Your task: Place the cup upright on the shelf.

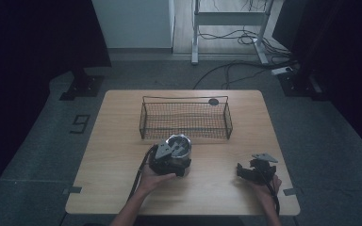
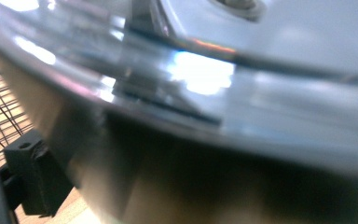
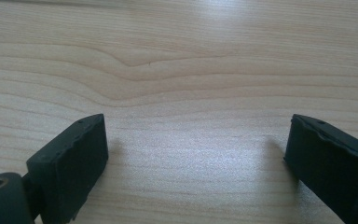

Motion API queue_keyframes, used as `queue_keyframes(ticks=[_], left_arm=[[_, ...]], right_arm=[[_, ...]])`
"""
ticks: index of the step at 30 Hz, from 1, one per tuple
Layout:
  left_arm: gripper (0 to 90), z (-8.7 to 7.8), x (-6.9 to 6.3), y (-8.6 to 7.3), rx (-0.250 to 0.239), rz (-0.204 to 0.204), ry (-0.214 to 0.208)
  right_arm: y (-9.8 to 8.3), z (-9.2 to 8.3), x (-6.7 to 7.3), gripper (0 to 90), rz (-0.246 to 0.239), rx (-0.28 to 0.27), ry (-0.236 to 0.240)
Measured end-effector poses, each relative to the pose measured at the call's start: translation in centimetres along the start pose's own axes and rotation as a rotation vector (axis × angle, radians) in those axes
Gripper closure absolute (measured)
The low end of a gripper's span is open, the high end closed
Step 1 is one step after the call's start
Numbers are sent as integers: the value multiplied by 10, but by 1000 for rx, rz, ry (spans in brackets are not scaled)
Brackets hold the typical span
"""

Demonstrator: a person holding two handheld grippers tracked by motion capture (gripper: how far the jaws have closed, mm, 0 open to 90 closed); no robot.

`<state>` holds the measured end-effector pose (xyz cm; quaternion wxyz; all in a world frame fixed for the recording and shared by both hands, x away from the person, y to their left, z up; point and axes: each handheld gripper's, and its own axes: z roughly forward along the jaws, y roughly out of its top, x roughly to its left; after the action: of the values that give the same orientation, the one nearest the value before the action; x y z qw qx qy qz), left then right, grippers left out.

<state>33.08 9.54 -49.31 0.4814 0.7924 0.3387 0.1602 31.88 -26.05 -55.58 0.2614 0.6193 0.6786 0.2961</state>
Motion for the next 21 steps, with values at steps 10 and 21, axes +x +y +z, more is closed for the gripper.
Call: queue_keyframes(ticks=[10, 21], left_arm=[[33, -2, -1, 0, -6, 35, 1], [36, -18, -1, 11, -33, 35, -5]], right_arm=[[0, 0, 0, 55, 0, 0, 0], [0, 0, 0, 55, 0, 1, 0]])
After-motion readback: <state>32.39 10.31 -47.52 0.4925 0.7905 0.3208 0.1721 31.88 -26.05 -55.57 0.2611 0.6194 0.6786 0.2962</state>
